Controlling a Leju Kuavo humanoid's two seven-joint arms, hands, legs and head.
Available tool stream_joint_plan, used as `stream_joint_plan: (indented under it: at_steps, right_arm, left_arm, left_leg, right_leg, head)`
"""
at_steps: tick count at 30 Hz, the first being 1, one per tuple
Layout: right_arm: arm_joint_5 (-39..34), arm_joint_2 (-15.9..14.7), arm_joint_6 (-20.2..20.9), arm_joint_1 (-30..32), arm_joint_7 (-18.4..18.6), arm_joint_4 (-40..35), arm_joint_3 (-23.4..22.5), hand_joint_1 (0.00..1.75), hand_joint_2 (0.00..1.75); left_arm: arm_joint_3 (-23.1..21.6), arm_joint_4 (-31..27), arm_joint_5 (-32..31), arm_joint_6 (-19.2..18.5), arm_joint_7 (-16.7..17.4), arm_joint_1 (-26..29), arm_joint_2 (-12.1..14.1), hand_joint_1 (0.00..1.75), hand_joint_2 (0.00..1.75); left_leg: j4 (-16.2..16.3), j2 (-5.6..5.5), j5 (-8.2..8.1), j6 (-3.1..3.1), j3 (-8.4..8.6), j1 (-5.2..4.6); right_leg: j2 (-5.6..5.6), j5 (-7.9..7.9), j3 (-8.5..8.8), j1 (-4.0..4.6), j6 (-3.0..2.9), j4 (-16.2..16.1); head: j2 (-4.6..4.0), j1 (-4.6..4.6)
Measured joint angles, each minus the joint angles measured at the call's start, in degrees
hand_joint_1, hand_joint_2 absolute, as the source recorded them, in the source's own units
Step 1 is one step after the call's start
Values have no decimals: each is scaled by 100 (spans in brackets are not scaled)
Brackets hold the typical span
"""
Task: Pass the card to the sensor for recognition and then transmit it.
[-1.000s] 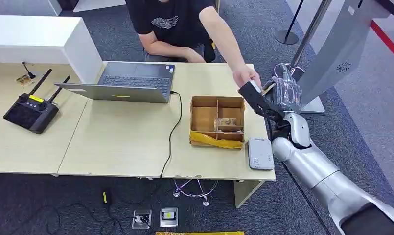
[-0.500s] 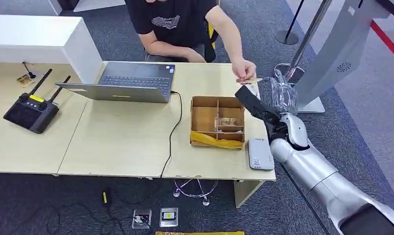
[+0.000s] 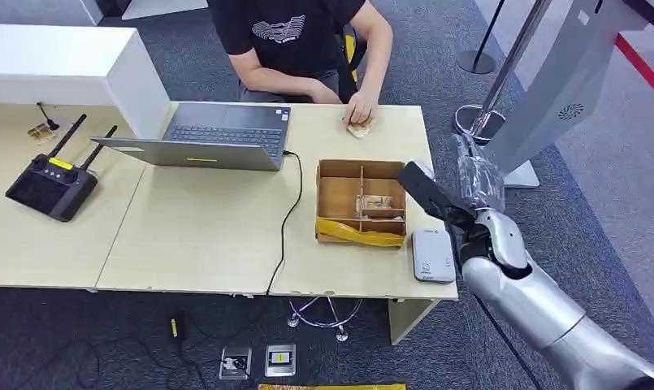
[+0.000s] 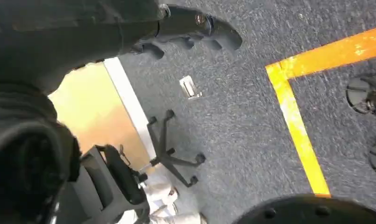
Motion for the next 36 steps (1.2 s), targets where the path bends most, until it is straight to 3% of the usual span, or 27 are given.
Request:
stream_joint_plan:
  at_steps: [7, 13, 22, 32, 36]
  right_arm:
    - [313, -494, 438, 617, 422, -1169, -245, 0, 175]
    - [470, -597, 474, 993, 484, -1614, -230, 0, 175]
    - [591, -555, 560, 1089, 332, -1627, -112, 0, 175]
    - [741, -300, 422, 1081, 217, -1336, 238, 0, 175]
    - [697, -98, 256, 932, 2, -1087, 396, 0, 175]
  left_arm:
    - [4, 2, 17, 0, 2, 9, 20, 0, 0]
    - [20, 2, 46, 0, -173, 9, 26, 0, 0]
    - [28, 2, 103, 0, -188, 4, 26, 0, 0]
    - [28, 2, 109, 0, -175, 1, 24, 0, 0]
    - [28, 2, 76, 0, -127, -3, 17, 0, 0]
  left_leg:
    - [0, 3, -4, -1, 2, 2]
    - [-1, 3, -3, -1, 1, 4]
    - [-1, 3, -3, -1, -2, 4]
    - [-1, 2, -3, -1, -5, 5]
    - [-2, 2, -3, -1, -4, 6]
  right_leg:
    - [4, 0, -1, 2, 0, 0]
    - [4, 0, 0, 3, -1, 1]
    - [3, 0, 1, 3, -1, 1]
    - [2, -1, 1, 4, -1, 2]
    - [4, -1, 1, 4, -1, 3]
  head:
    - [0, 2]
    - [0, 0]
    - [0, 2]
    - [0, 0]
    - [0, 0]
